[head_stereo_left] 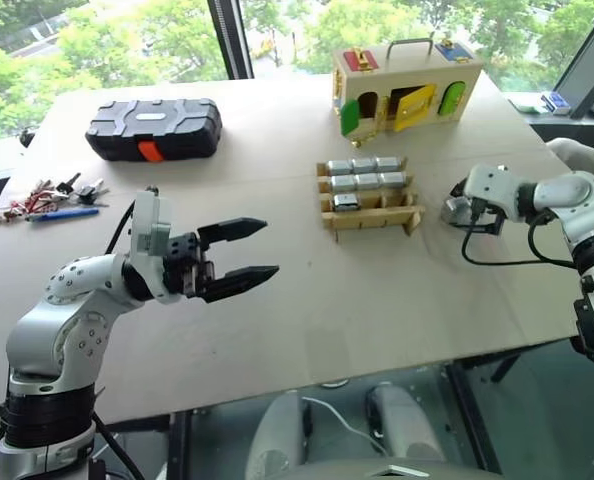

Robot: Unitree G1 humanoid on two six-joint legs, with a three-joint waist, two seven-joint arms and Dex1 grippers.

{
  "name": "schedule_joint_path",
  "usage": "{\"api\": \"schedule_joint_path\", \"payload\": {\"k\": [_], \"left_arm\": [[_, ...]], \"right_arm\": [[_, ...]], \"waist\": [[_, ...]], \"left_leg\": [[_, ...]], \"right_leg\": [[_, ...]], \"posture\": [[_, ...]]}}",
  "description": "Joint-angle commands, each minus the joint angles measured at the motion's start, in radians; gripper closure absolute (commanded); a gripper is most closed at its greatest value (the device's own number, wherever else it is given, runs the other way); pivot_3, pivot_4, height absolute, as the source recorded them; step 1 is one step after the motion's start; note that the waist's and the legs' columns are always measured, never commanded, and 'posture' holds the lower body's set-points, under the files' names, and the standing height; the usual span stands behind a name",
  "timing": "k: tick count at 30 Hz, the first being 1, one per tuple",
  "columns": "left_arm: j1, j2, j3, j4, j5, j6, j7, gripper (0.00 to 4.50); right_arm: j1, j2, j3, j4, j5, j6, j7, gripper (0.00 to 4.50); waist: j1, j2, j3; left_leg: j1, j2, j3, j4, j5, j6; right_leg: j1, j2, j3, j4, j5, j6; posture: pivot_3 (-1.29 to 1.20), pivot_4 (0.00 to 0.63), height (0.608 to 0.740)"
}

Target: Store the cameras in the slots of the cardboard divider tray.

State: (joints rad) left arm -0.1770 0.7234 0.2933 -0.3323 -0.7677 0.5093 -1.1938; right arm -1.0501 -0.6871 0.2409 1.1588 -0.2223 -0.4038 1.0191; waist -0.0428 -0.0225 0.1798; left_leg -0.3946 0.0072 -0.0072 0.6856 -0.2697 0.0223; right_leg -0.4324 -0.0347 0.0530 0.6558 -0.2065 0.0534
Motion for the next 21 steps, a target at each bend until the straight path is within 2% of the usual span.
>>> {"api": "schedule_joint_path", "payload": {"k": [1, 6, 9, 14, 16, 21], "left_arm": [[-0.006, 0.000, -0.016, -0.026, 0.010, -0.046, 0.001, 0.52], [0.000, 0.000, -0.017, -0.035, 0.000, -0.054, 0.014, 0.52], [0.006, 0.005, -0.010, -0.031, 0.003, -0.061, 0.017, 0.47], [0.011, 0.008, -0.009, -0.025, 0.006, -0.068, 0.017, 0.47], [0.011, 0.006, -0.014, -0.020, 0.011, -0.072, 0.016, 0.47], [0.009, 0.004, -0.030, 0.002, 0.024, -0.089, 0.010, 0.47]], "right_arm": [[-0.026, -0.002, -0.017, 0.006, 0.000, -0.022, 0.001, 0.00], [-0.028, -0.002, -0.005, 0.032, -0.037, -0.031, -0.033, 0.00], [-0.031, -0.002, -0.003, 0.039, -0.051, -0.041, -0.039, 0.79], [-0.026, -0.002, -0.013, 0.020, -0.038, -0.065, -0.016, 3.00], [-0.017, -0.007, -0.018, -0.003, -0.025, -0.083, 0.010, 3.67], [0.020, -0.015, -0.076, -0.138, 0.078, 0.008, 0.140, 3.67]], "waist": [[0.000, 0.000, 0.000], [0.000, 0.000, 0.000], [-0.001, 0.000, 0.000], [-0.004, 0.000, 0.000], [-0.004, 0.000, 0.000], [-0.002, 0.000, 0.000]], "left_leg": [[0.000, 0.000, 0.000, 0.000, 0.000, 0.000], [0.000, 0.000, 0.000, -0.001, 0.000, 0.000], [0.000, 0.000, 0.000, -0.001, 0.000, 0.000], [0.001, 0.000, 0.000, -0.001, 0.000, 0.000], [0.002, 0.000, 0.000, -0.001, 0.000, 0.000], [0.001, 0.000, 0.000, -0.001, 0.000, 0.000]], "right_leg": [[0.000, 0.000, 0.000, 0.000, 0.000, 0.000], [0.000, 0.000, 0.000, -0.001, 0.000, 0.000], [0.000, 0.000, 0.000, 0.000, 0.000, 0.000], [0.000, 0.000, 0.000, 0.000, 0.000, 0.000], [0.000, 0.001, 0.000, 0.000, 0.000, 0.000], [0.000, 0.001, 0.001, 0.000, 0.000, 0.000]], "posture": [[0.00, 0.150, 0.740], [0.00, 0.150, 0.740], [0.00, 0.150, 0.740], [0.00, 0.150, 0.740], [0.00, 0.150, 0.740], [0.00, 0.150, 0.740]]}}
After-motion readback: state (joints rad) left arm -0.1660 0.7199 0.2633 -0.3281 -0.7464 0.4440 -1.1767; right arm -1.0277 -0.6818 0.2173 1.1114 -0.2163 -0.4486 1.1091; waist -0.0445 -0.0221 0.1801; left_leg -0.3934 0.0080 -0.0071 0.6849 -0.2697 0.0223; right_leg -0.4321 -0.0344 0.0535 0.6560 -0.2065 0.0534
